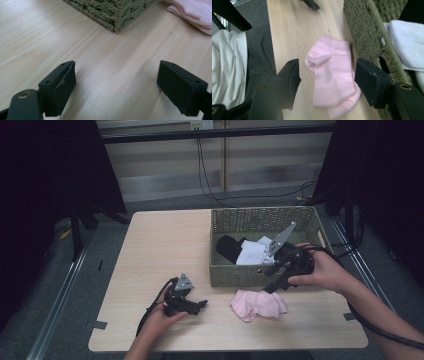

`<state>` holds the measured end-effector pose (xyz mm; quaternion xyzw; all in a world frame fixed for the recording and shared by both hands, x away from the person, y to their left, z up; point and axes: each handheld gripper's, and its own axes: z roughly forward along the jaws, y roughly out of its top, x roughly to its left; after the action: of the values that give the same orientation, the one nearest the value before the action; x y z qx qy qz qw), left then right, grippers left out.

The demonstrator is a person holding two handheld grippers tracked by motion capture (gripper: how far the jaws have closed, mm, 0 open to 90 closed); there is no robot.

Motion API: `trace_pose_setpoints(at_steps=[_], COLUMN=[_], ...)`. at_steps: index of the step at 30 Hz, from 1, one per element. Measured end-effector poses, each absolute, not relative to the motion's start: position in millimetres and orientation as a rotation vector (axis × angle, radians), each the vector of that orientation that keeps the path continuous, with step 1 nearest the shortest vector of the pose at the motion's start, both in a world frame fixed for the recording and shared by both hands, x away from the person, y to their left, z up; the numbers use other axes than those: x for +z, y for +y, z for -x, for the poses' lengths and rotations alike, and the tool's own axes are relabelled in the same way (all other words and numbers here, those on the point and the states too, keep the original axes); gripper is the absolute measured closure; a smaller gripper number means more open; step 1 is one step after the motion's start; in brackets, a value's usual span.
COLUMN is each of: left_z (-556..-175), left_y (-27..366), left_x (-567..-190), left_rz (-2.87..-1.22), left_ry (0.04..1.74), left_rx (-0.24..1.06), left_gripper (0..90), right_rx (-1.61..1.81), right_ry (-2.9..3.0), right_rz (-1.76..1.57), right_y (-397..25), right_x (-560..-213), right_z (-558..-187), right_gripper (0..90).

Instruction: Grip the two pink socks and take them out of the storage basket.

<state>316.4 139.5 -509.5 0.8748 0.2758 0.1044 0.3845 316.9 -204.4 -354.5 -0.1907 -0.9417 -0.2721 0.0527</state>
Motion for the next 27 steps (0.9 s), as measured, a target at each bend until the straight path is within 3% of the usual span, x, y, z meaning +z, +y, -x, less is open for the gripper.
trace_pose_setpoints(at_steps=[27], left_z=[-316.6], left_y=[140.1], left_x=[-509.2], left_rz=[-2.241], left_ry=[0.693], left_rx=[0.269], left_gripper=[15.1], right_rx=[-0.902], right_ry=[-2.900], right_rz=[0.825], right_y=[-255.4], right_x=[-421.4], right_z=[-286.5], right_gripper=[28.4])
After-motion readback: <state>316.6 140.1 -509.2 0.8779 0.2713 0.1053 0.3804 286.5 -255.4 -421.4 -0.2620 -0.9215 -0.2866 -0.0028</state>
